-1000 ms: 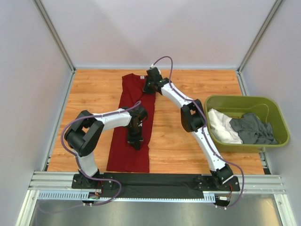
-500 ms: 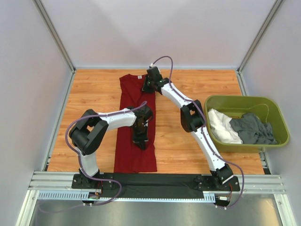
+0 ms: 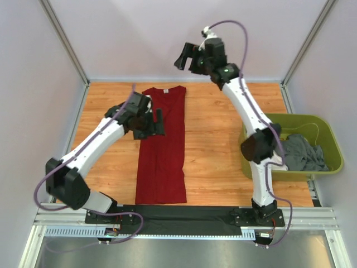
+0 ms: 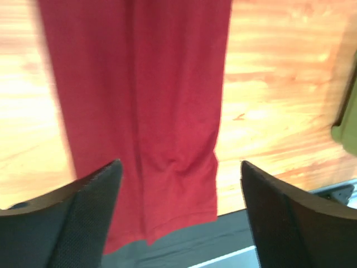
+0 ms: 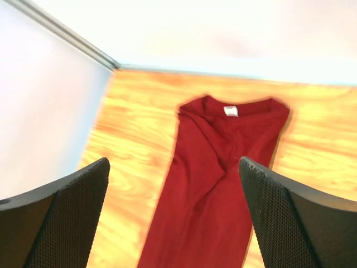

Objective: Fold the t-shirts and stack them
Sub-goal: Fold the tshirt

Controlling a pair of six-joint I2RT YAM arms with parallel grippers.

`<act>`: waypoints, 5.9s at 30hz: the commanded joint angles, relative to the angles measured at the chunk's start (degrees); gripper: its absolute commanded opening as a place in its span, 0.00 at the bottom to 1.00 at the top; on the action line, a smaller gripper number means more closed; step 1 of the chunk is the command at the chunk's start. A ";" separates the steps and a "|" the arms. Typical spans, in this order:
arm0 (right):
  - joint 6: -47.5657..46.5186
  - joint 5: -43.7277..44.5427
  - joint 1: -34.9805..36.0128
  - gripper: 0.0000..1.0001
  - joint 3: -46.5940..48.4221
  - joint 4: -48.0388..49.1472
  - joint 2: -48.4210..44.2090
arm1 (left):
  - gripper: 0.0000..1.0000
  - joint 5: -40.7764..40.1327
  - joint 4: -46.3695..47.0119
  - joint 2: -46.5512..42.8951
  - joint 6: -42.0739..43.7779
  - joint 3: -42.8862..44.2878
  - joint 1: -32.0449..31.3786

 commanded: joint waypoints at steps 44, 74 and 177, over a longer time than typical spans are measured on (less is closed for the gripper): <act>44.17 4.30 41.76 0.75 -103.21 20.28 -49.24 | 0.64 0.19 -16.68 -63.91 -33.67 -56.83 2.58; 45.49 10.98 43.78 0.54 -100.57 11.85 -45.98 | 0.56 5.37 -9.30 -59.02 -25.50 -58.76 2.58; 7.70 -9.24 3.18 0.03 -34.31 -4.67 -0.20 | 0.00 -5.79 7.48 25.00 -2.12 9.53 18.58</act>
